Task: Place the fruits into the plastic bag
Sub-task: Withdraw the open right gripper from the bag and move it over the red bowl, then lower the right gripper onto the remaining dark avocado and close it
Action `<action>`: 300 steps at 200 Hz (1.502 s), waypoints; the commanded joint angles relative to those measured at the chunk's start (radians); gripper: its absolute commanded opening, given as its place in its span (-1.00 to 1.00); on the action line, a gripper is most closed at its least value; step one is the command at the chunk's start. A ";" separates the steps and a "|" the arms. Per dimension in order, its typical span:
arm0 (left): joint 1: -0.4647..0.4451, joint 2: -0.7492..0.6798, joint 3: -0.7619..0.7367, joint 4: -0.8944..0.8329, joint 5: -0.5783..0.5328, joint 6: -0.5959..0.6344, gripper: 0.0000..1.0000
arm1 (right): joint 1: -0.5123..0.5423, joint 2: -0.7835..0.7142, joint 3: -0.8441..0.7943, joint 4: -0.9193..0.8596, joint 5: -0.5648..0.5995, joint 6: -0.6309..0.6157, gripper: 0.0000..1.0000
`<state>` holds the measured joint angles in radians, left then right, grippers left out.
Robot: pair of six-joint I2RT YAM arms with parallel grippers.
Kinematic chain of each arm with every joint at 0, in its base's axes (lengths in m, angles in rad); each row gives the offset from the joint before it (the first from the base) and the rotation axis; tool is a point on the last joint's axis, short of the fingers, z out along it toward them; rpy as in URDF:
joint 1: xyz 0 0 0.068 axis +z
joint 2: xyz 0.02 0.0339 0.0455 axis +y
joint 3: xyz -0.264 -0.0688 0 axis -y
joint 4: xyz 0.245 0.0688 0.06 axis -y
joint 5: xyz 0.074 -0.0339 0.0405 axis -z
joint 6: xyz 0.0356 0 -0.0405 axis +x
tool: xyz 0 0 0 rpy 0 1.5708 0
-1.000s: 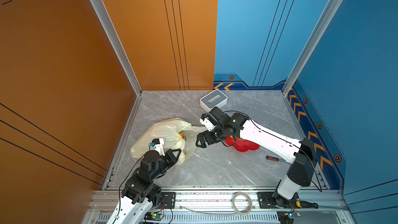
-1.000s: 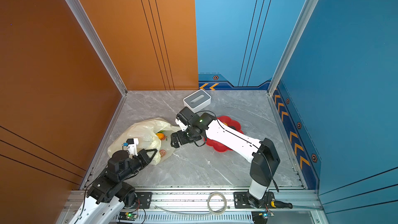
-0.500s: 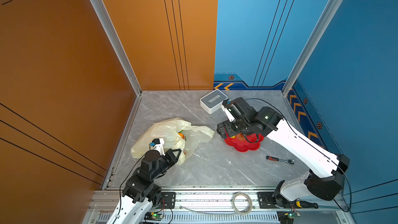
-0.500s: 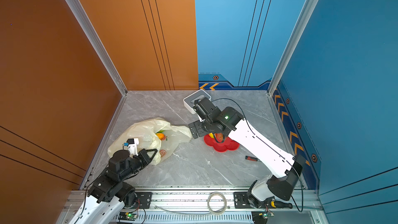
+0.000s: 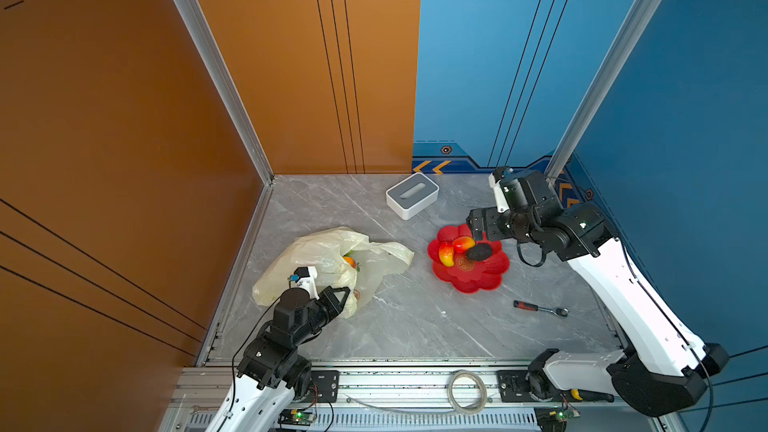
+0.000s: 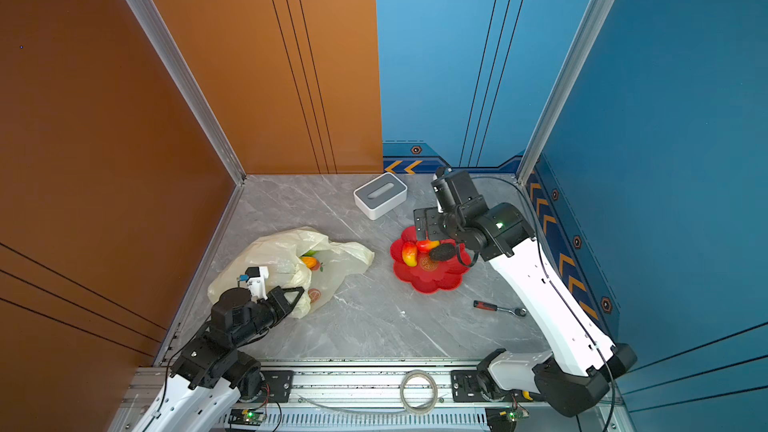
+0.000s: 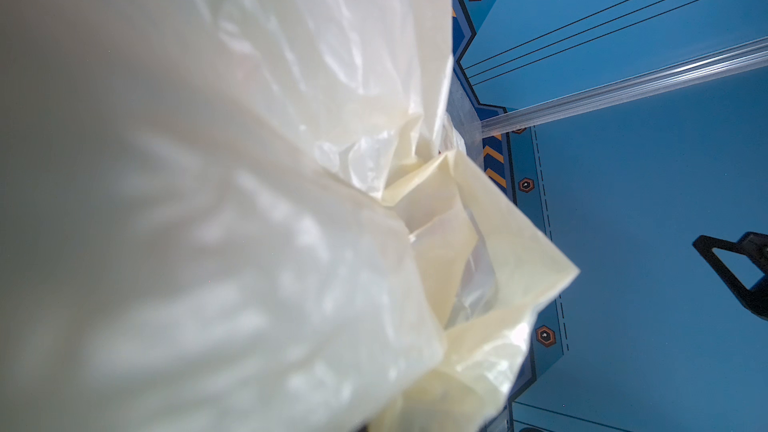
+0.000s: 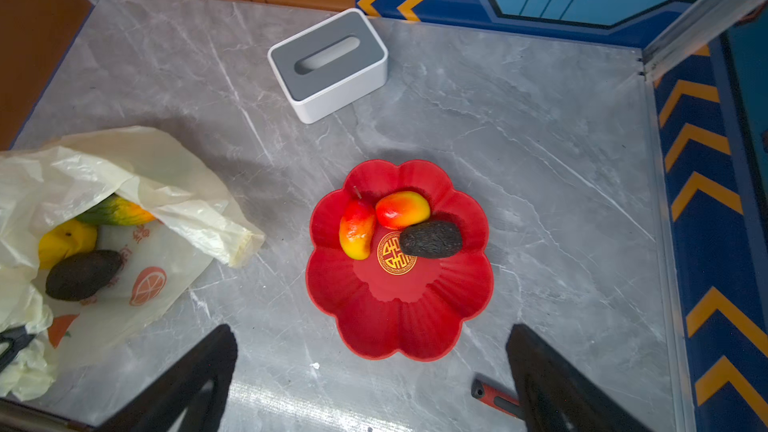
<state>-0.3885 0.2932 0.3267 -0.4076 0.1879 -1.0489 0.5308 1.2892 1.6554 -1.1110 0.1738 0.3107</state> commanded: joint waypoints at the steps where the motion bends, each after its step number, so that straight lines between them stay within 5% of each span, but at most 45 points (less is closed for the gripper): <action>1: 0.015 0.006 -0.012 0.030 0.020 0.001 -1.00 | -0.074 -0.042 -0.063 0.032 -0.073 0.014 0.99; 39: 0.023 0.013 -0.013 0.033 0.031 0.009 -1.00 | -0.253 -0.065 -0.164 0.113 -0.270 0.052 1.00; 109: 0.037 0.012 -0.027 0.043 0.047 0.008 -1.00 | -0.406 -0.031 -0.261 0.155 -0.367 0.130 0.99; 179: 0.053 0.000 -0.040 0.050 0.069 0.002 -1.00 | -0.410 -0.017 -0.338 0.209 -0.197 0.296 0.99; 250: 0.063 -0.014 -0.051 0.052 0.079 -0.006 -1.00 | -0.390 -0.021 -0.420 0.190 0.054 0.726 0.99; 300: 0.068 -0.028 -0.051 0.037 0.078 -0.008 -1.00 | -0.361 0.027 -0.397 0.085 0.055 0.949 0.99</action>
<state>-0.3325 0.2787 0.2832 -0.3630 0.2478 -1.0489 0.1604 1.2804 1.2377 -0.9340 0.1932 1.0866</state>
